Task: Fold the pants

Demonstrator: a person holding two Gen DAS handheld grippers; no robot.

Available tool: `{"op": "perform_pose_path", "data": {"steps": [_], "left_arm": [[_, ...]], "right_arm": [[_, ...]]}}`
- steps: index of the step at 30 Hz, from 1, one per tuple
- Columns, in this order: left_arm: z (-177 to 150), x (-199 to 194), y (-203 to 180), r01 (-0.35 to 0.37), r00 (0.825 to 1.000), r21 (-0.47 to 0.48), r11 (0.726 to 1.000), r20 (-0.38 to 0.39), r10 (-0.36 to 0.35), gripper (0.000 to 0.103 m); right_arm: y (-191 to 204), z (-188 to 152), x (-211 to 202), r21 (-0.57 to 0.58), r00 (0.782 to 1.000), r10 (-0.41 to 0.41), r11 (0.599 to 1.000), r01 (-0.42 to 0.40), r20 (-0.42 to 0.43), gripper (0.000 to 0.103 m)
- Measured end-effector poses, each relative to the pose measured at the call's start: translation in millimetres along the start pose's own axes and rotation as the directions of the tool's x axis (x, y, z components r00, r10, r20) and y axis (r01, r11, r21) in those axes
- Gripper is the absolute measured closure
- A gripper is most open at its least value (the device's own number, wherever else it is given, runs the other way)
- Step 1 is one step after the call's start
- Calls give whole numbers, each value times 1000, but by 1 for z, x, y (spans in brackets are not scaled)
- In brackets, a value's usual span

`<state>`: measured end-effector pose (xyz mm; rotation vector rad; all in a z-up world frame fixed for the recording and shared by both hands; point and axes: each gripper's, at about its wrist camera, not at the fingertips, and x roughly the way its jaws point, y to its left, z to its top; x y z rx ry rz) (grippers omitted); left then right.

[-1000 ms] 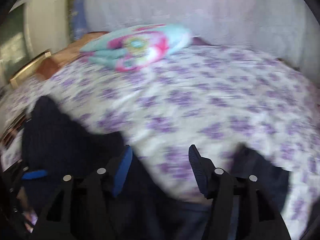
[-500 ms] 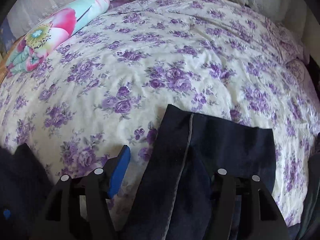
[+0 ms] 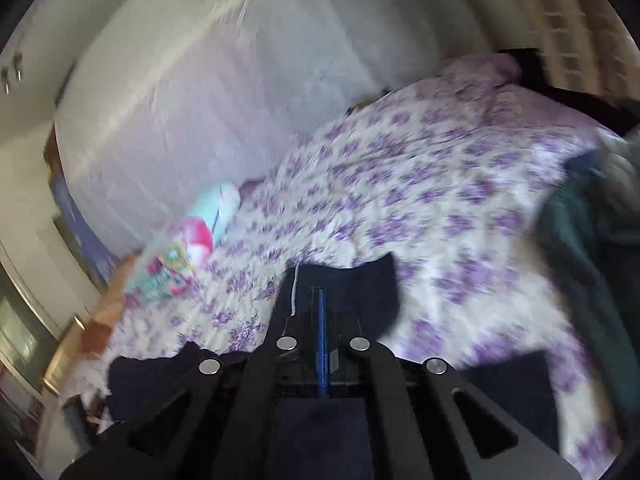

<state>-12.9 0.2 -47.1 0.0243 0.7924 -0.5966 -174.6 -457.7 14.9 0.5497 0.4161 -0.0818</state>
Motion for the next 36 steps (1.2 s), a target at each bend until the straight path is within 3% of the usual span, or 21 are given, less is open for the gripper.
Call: {"op": "perform_pose_path", "data": {"steps": [3,5,7,8,12,16,18,21,24,27,32,36], "left_arm": [[0,0,0,-5,1000,1,1000,0,5,5],[0,1,-2,-19,1000,7,1000,-3,19,5],[-1,1,-4,-43,999,18,999,-2,43,5],[-2,1,-6,-57,998,23,998,-1,57,5],[-2,4,-10,-98,995,50,994,-7,98,5],[-3,3,-9,-89,996,48,995,-4,89,5],[-2,1,-5,-59,998,29,998,3,59,5],[-1,-1,1,-17,1000,5,1000,12,17,5],[-1,-3,4,12,1000,-9,1000,23,-12,5],[0,-5,8,44,999,-25,999,31,-43,5],[0,-6,11,70,997,-42,997,40,-69,5],[0,-6,10,61,998,-36,998,37,-59,5]], "right_arm": [[-30,-11,-20,61,998,-14,998,17,-57,99],[-24,-15,-8,35,995,-38,999,41,-88,95],[3,-16,28,-11,987,5,1000,-7,-163,61],[15,-19,42,-28,983,9,999,-14,-183,39],[83,-32,129,-171,955,-51,985,0,-292,39],[121,-44,210,-267,907,-212,957,116,-365,39],[127,-48,243,-326,868,-329,922,209,-373,37],[118,-57,268,-389,815,-438,875,289,-379,36],[112,-60,260,-414,837,-412,875,252,-360,41],[99,-53,242,-362,856,-359,905,222,-372,94],[75,-35,195,-212,917,-233,962,170,-323,96],[49,-22,123,-38,978,-73,997,67,-196,96]]}}
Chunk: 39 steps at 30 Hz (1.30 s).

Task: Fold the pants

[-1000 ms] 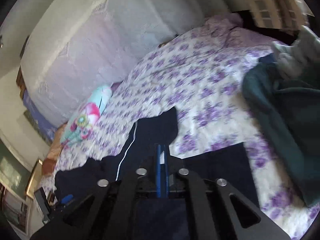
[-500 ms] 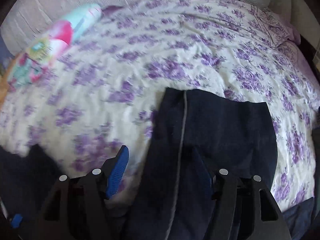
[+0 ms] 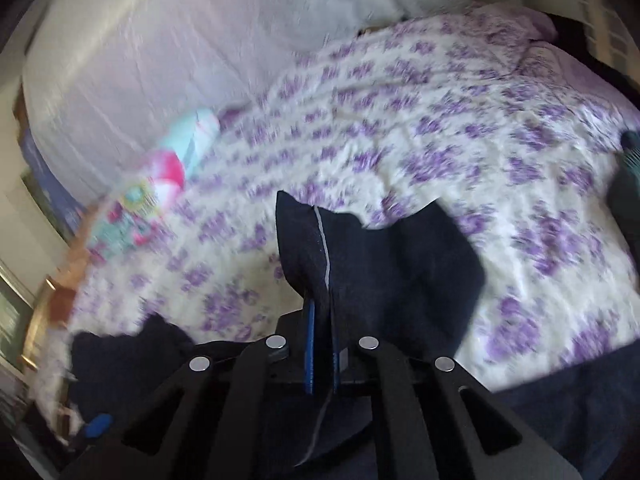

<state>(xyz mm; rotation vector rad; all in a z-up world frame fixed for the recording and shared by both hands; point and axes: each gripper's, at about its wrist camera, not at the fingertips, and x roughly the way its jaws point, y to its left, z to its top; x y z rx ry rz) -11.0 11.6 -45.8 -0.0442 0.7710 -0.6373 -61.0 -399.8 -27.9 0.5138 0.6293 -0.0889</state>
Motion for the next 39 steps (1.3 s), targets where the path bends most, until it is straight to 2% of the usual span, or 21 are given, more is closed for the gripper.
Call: {"op": "perform_pose_path", "data": {"steps": [2,4,6,7,10,13,14,15,18,21,23,24,26,29,31,34,35,37,38,39], "left_arm": [[0,0,0,-3,1000,2,1000,-1,3,5],[0,0,-1,-8,1000,4,1000,-1,8,5],[0,1,-1,-12,1000,6,1000,-2,12,5],[0,1,-1,-17,1000,9,1000,-3,17,5],[-1,3,-4,-39,999,21,999,-9,39,5],[-2,6,-9,-81,997,48,996,-15,82,5],[-3,6,-11,-95,995,57,994,-17,96,5],[-3,7,-13,-111,993,67,992,-19,112,5],[-4,9,-16,-139,990,86,987,-23,141,5],[-3,10,-16,-146,988,92,985,-25,149,5],[-3,10,-17,-149,988,95,984,-27,152,5],[-3,10,-16,-149,988,95,984,-28,152,5],[-2,10,-15,-139,989,90,986,-30,142,5],[2,5,-5,-124,992,49,991,-25,125,5],[5,-1,7,-109,994,-3,994,-9,109,5],[7,-6,21,-37,999,-64,997,-2,37,5],[7,-6,21,-32,999,-67,997,-1,32,5],[6,-4,16,-60,998,-41,997,-6,60,5],[5,-4,13,-75,997,-28,997,-6,75,5],[5,-4,11,-84,996,-19,996,-6,84,5]], "right_arm": [[-25,-8,-42,87,994,68,993,-76,82,96],[-63,-31,-91,193,978,124,969,-156,168,96],[-100,-64,-125,285,969,141,938,-196,203,96],[-117,-82,-134,321,973,134,928,-190,188,96],[-155,-118,-137,424,984,125,890,-167,126,93],[-170,-127,-142,450,976,138,870,-200,167,90],[-171,-125,-143,449,973,138,869,-208,184,78],[-172,-123,-144,448,969,146,866,-222,197,61],[-171,-115,-140,441,971,151,870,-220,188,58],[-180,-114,-130,471,966,186,845,-251,180,56],[-179,-110,-124,462,970,185,854,-237,155,56],[-176,-107,-120,440,976,173,872,-215,134,64],[-172,-105,-118,412,980,163,889,-197,118,90],[-156,-100,-144,355,966,195,903,-244,167,97],[-156,-103,-162,340,960,212,902,-265,183,97],[-172,-124,-158,351,986,143,922,-166,91,97],[-182,-135,-148,372,990,138,917,-140,32,97],[-195,-145,-145,442,978,204,873,-206,53,98],[-197,-146,-151,466,974,218,856,-223,66,93],[-196,-146,-156,468,975,211,855,-222,75,80]]}}
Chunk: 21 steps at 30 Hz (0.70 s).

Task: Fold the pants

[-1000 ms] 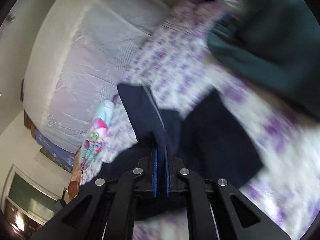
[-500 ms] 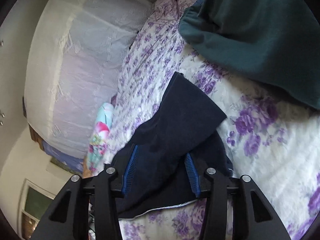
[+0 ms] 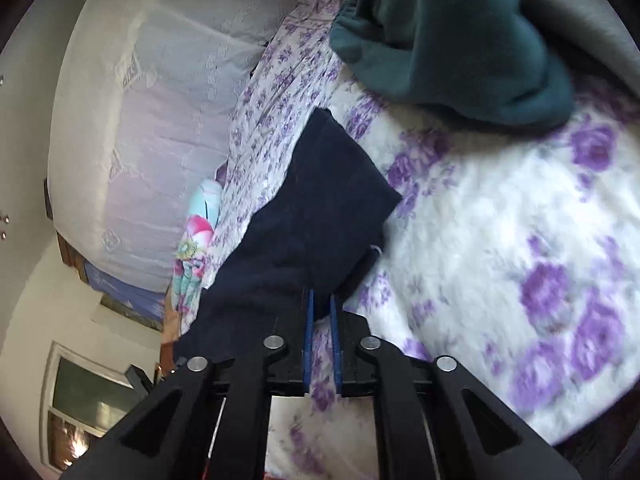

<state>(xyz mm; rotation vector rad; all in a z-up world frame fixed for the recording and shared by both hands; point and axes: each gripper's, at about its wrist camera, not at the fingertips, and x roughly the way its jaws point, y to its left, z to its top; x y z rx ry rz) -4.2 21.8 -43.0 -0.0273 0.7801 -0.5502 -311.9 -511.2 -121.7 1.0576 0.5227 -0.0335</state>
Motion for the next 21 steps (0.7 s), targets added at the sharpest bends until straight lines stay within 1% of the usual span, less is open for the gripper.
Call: {"op": "perform_pose_path", "data": {"steps": [1,2,4,8,10,11,13,14,16,17,18,19,20,21], "left_arm": [[-1,0,-1,-7,1000,8,1000,1,7,5],[-1,-1,-1,-10,1000,11,1000,1,10,5],[-1,0,-1,-12,1000,7,1000,4,12,5],[-2,1,-2,-30,1000,16,999,3,30,5],[-1,2,-3,-40,999,24,999,1,40,5],[-1,3,-5,-49,999,31,998,-2,49,5],[-2,4,-6,-64,998,42,997,-8,65,5],[-2,5,-7,-72,997,49,996,-11,73,5],[-3,5,-9,-82,996,60,995,-12,83,5],[-3,4,-9,-81,997,58,995,-10,82,5],[-4,3,-8,-78,997,51,996,-6,78,5],[-4,2,-8,-75,997,47,996,-5,76,5],[-4,2,-8,-72,997,44,996,-5,73,5],[-4,3,-8,-71,997,45,996,-6,71,5]], "right_arm": [[2,0,-5,-6,1000,1,1000,-1,12,69],[4,-1,-9,-12,1000,1,1000,-1,14,61],[3,-1,-9,1,1000,-3,1000,3,6,61],[1,10,11,38,1000,-8,999,7,3,61],[5,20,28,17,999,-32,999,32,10,61],[11,26,37,-3,998,-55,998,55,12,64],[24,32,44,-41,998,-62,997,63,24,82],[37,36,39,-85,998,-31,996,36,64,83],[63,35,19,-208,991,-3,978,31,133,84],[75,32,11,-264,988,13,964,28,153,84],[78,27,3,-293,987,11,955,37,160,84],[73,26,3,-291,988,-13,955,58,155,84],[60,24,8,-276,989,-65,956,101,135,83],[37,23,19,-244,988,-131,958,149,85,82]]}}
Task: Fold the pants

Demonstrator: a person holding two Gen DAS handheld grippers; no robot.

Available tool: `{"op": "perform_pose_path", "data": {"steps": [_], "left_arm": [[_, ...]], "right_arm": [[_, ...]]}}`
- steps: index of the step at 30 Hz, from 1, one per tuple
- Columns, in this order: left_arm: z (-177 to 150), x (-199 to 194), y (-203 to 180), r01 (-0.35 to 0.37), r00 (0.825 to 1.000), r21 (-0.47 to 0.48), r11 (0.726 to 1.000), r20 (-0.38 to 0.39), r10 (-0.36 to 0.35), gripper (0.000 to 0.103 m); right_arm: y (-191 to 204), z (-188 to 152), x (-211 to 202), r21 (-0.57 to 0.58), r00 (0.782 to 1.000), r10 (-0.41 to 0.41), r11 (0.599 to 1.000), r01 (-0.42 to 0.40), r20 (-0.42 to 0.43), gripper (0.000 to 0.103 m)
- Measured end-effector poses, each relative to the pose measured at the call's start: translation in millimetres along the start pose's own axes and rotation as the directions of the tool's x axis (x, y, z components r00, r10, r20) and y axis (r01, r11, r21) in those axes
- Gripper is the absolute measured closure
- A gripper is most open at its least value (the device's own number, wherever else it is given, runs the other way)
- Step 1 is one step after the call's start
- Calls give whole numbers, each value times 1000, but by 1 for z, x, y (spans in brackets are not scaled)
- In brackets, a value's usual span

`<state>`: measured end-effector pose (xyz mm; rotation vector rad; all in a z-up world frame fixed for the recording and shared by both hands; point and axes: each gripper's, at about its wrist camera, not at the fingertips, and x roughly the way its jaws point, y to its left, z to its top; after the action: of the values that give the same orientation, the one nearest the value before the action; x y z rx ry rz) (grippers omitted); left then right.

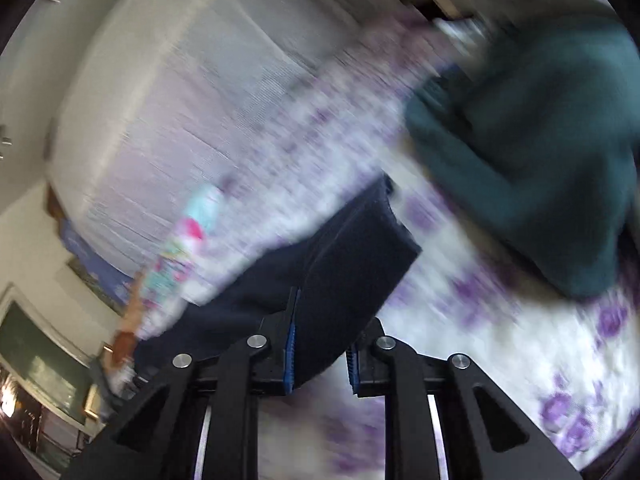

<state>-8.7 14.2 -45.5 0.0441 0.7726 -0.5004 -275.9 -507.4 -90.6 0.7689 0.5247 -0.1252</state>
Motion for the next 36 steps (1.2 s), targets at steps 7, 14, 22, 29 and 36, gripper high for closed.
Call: {"op": "perform_pose_path", "data": {"steps": [7,14,22,29,36], "left_arm": [[-1,-5,-4,-6,1000,18,1000,0,6,5],[12,-7,-2,131,991,-98,987,35,-128,5],[-5,20,-41,-103,993,129,986,-39,109,5],[-4,20,-36,-74,996,103,992,-37,78,5],[-2,21,-34,-56,998,84,995,-34,59,5]], "right_arm": [[-14,13,-39,18,995,-70,997,69,67,58],[86,46,-12,-313,989,-59,945,99,134,58],[245,17,204,-723,982,-87,688,-60,-165,61],[280,-43,249,-857,949,-164,491,-158,-269,61],[287,-39,231,-873,966,-106,460,-161,-234,61]]}}
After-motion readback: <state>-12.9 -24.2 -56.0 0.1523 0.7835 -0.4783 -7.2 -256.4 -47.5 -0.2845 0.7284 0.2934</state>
